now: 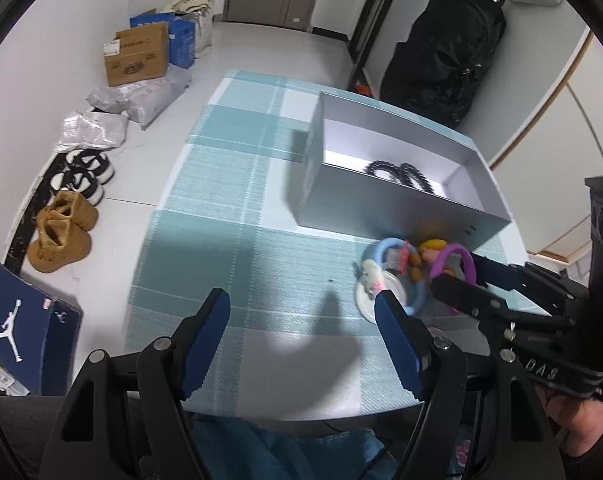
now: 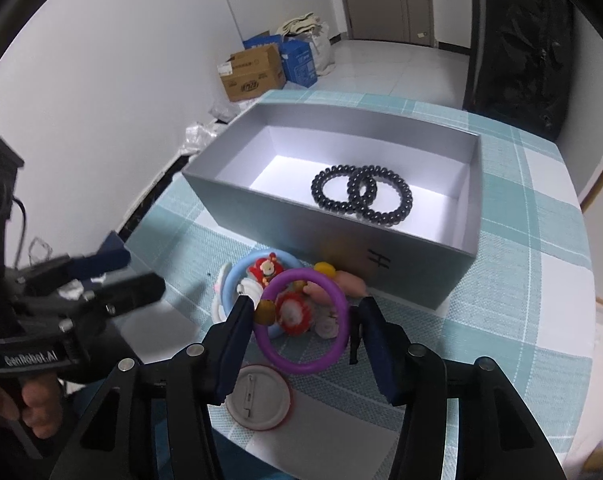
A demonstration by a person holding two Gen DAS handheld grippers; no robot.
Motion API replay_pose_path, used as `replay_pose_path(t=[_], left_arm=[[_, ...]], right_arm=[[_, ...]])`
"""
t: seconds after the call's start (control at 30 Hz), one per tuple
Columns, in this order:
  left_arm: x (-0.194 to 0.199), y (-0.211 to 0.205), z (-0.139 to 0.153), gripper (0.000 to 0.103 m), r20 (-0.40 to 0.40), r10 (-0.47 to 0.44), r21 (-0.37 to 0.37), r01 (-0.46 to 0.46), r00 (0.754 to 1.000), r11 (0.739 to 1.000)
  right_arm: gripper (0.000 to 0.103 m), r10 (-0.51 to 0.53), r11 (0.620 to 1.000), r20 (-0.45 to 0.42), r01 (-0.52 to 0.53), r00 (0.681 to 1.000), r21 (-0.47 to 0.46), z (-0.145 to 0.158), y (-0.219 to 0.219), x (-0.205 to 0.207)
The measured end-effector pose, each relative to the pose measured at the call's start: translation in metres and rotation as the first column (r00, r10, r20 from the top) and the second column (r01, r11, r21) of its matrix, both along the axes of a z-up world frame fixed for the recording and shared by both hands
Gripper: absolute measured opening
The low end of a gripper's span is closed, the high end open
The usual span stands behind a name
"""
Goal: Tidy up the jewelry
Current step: 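Grasp the purple bangle with the right tool and lift it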
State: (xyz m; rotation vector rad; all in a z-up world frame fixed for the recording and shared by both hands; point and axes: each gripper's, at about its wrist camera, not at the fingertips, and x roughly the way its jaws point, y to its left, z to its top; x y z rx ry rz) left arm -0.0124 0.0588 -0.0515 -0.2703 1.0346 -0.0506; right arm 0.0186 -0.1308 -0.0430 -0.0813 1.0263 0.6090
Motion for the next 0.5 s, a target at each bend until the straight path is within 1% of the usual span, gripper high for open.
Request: replay_pose_path(t=[0.13, 0.27, 0.33, 0.43, 0.5], left_arm=[[-0.002, -0.009, -0.002, 0.071, -0.008, -0.053, -0.039, 0.052, 0.999, 0.998], [-0.009, -0.026, -0.002, 0.071, -0.002, -0.135, -0.044, 0.135, 0.991, 0.99], [-0.012, -0.041, -0.002, 0.071, -0.003, -0.209, -0.052, 0.208, 0.978, 0.977], [-0.016, -0.061, -0.002, 0.071, -0.004, -0.279, -0.038, 0.278, 0.96, 0.96], [-0.017, -0.072, -0.003, 0.071, -0.009, -0.306, -0.022, 0.305, 0.952, 0.952]], right_arm=[[0.053, -0.017, 0.999, -0.001, 0.017, 1.0, 0.046, 0.009, -0.011, 0.0], [0.053, -0.049, 0.994, 0.007, 0.048, 0.999, 0.094, 0.022, -0.022, 0.002], [0.053, -0.07, 0.991, 0.006, 0.069, 0.998, 0.116, 0.027, -0.028, 0.003], [0.053, -0.108, 0.985, 0.005, 0.107, 0.994, 0.134, 0.03, -0.039, 0.003], [0.053, -0.135, 0.98, 0.003, 0.133, 0.991, 0.147, 0.034, -0.048, 0.004]])
